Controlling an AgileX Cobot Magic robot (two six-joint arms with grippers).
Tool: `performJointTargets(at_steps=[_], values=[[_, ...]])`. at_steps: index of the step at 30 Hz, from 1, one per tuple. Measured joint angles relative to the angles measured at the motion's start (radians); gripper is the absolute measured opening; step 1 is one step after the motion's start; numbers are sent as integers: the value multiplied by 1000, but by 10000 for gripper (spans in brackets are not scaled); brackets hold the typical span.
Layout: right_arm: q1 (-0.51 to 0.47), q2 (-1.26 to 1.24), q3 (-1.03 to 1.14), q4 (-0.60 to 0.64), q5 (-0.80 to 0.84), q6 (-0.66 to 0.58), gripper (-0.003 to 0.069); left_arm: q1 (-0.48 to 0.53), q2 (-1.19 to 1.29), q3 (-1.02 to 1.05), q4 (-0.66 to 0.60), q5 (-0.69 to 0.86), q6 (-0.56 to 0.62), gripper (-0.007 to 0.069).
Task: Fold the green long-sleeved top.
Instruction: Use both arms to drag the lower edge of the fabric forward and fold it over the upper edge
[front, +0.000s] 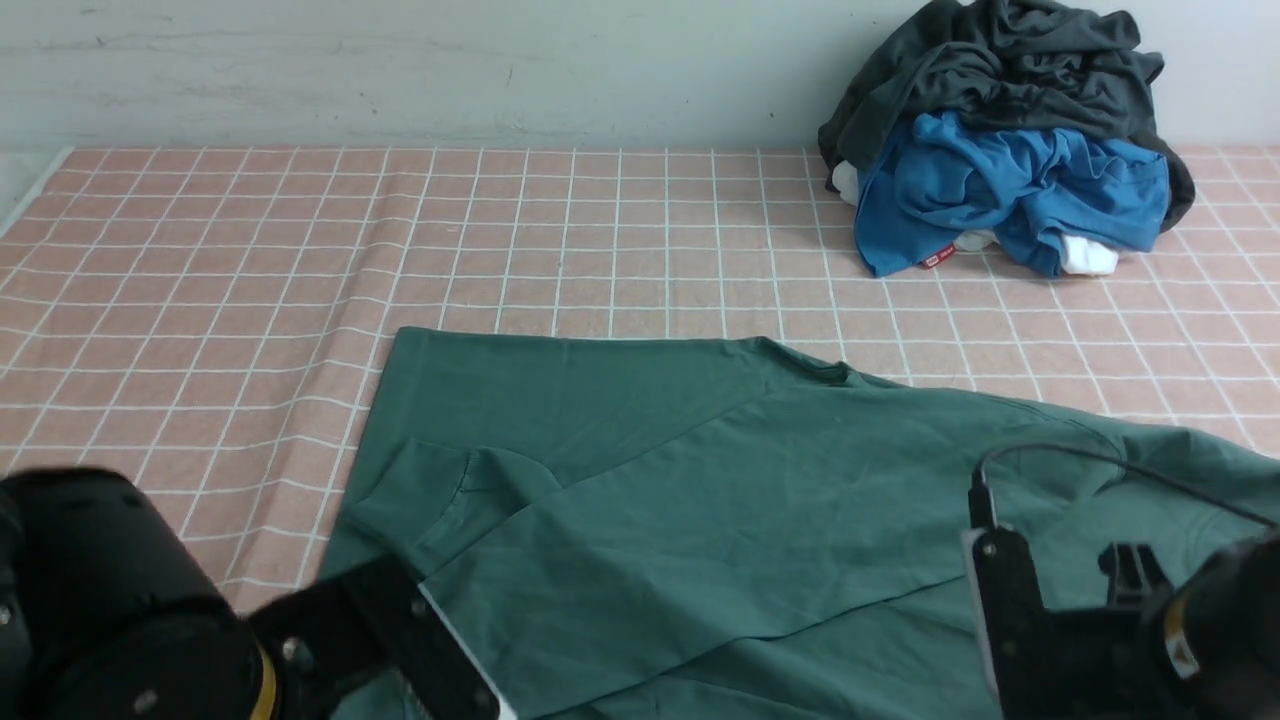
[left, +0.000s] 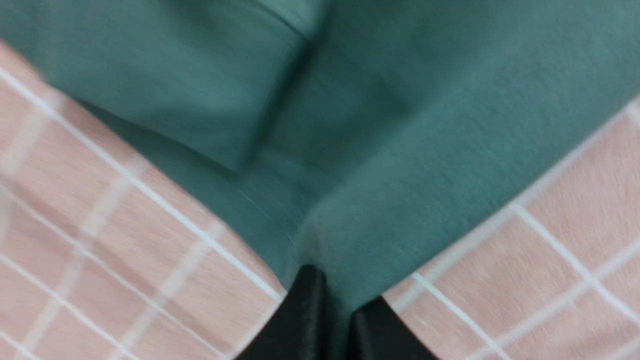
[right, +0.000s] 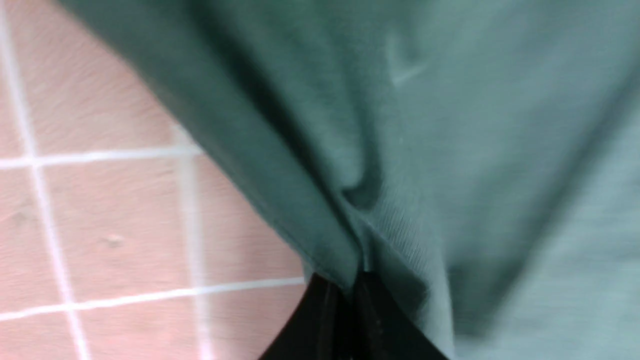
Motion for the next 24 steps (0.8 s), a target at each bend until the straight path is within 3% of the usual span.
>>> performJointTargets(at_steps=[6, 13, 19, 24], values=[[-117, 19, -255, 17, 46, -35, 13, 175, 55, -238, -1, 9, 114, 17], [-326, 191, -514, 162, 102, -204, 13, 344, 323, -580, -2, 23, 237, 17], [-422, 390, -701, 262, 164, -267, 13, 396, 594, -891, -12, 38, 257, 17], [-442, 519, -811, 294, 171, -269, 13, 417, 771, -1078, -14, 77, 260, 17]])
